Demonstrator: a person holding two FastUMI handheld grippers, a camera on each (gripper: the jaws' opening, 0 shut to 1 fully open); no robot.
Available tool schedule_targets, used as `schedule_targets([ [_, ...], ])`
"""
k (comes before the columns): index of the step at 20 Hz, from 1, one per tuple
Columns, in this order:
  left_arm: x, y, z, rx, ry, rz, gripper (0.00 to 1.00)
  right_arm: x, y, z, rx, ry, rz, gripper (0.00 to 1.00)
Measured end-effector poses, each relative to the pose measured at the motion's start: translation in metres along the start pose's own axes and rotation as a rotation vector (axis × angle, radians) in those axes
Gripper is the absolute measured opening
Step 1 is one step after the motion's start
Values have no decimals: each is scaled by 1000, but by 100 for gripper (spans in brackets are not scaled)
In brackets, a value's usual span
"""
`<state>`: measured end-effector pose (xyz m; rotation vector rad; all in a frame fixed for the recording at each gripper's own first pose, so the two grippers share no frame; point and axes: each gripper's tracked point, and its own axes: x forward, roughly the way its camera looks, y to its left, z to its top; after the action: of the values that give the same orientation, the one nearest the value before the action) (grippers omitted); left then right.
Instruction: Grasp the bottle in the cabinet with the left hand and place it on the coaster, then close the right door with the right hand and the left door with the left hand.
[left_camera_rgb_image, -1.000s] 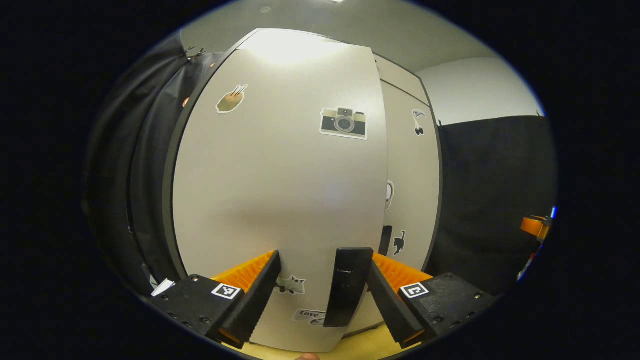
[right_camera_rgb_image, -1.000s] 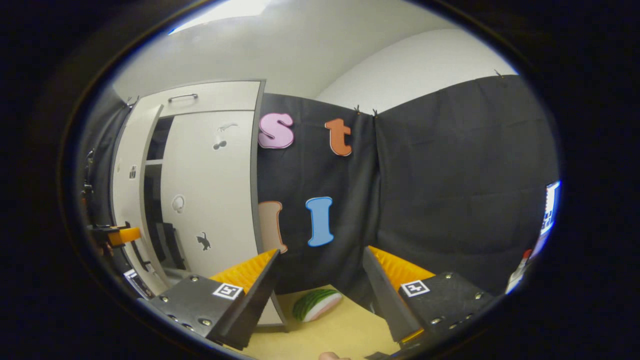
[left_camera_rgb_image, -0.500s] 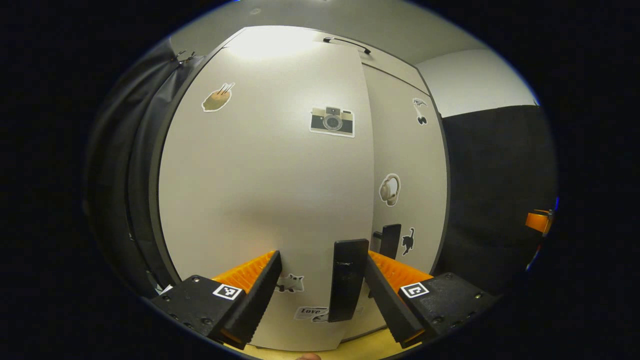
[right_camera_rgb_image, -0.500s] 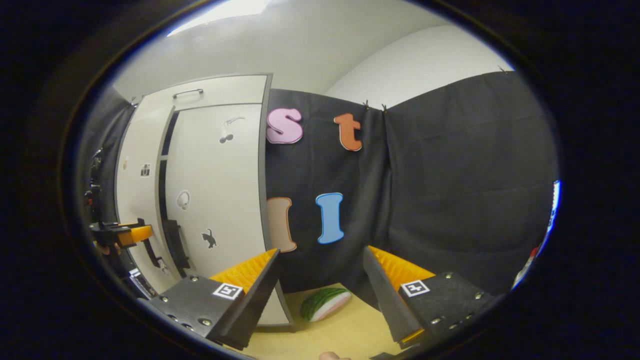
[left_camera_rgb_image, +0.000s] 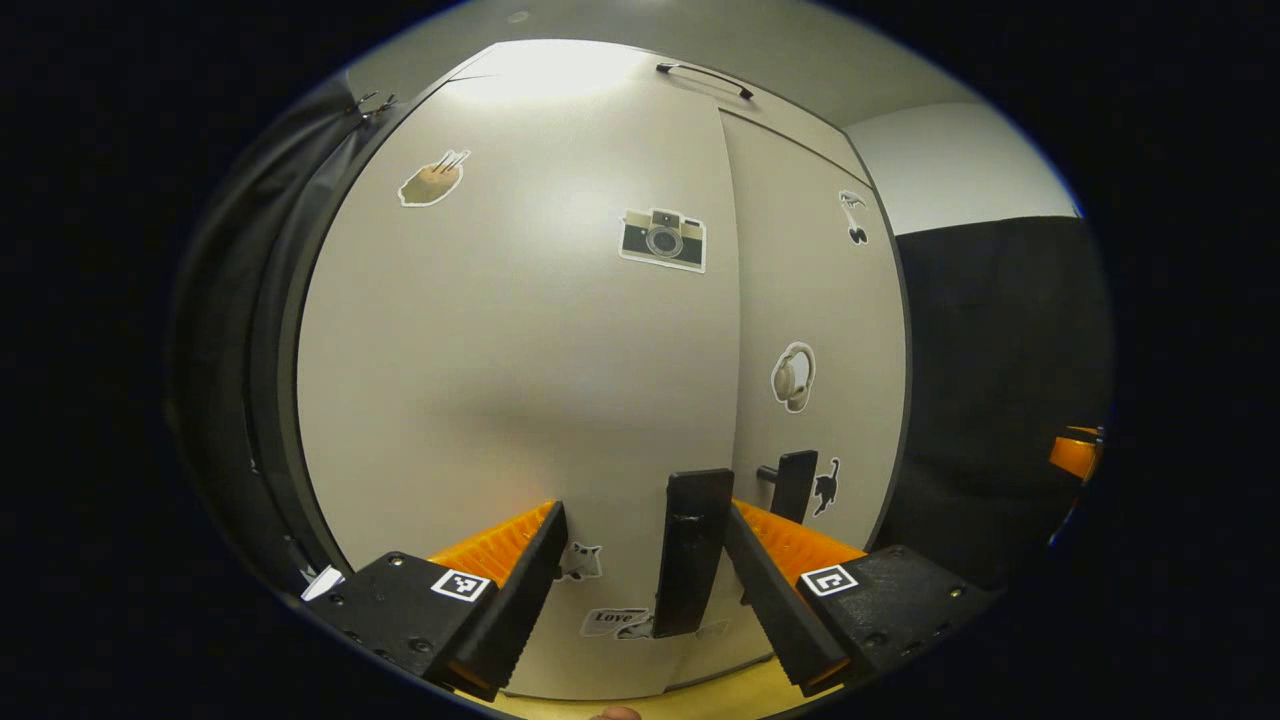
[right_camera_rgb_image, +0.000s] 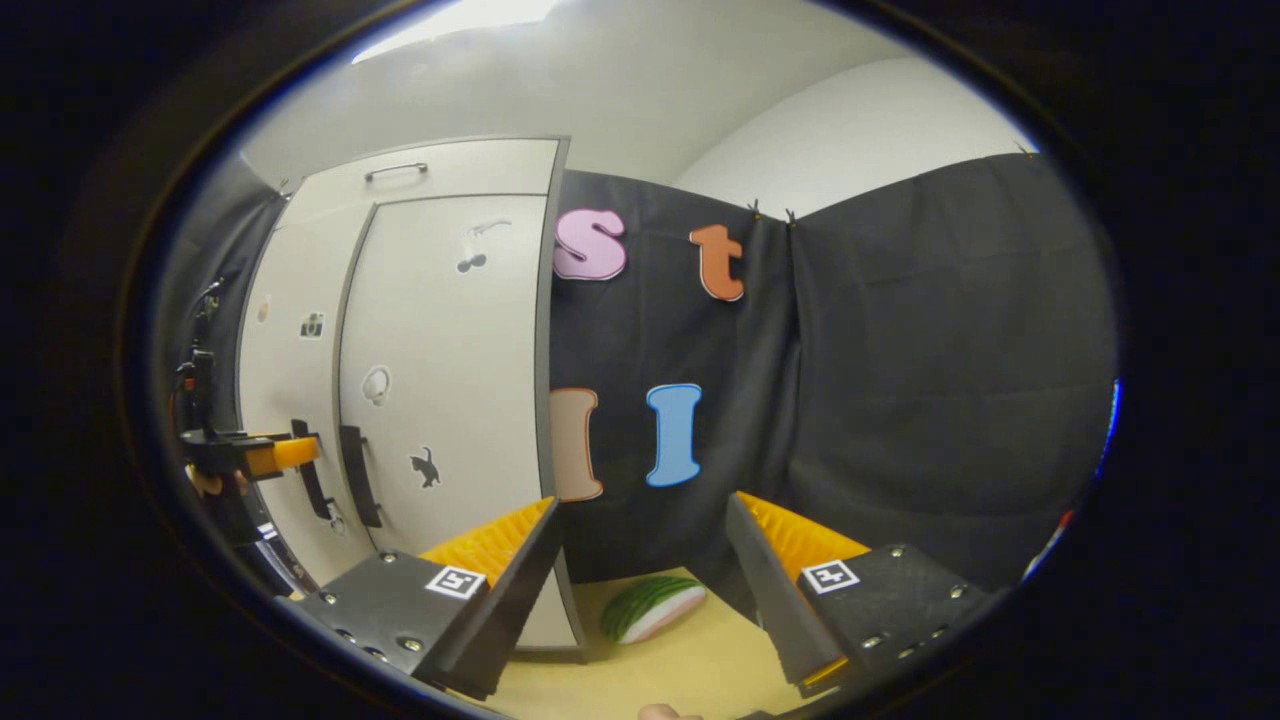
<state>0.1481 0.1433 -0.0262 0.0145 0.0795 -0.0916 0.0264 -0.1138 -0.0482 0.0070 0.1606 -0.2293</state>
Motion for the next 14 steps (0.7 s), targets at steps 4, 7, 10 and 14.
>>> schedule_targets([
  [4,4,0,-1,2,5,10,97,2,5,-3,-8,2,15,99],
  [7,7,1,-2,5,7,19,97,3,9,-3,-16,-1,33,99],
  [10,8,0,-1,-13,2,25,97,4,14,-3,-11,1,56,99],
  [14,-15,-6,15,21,14,77,100,2,21,13,1,-18,93,99],
])
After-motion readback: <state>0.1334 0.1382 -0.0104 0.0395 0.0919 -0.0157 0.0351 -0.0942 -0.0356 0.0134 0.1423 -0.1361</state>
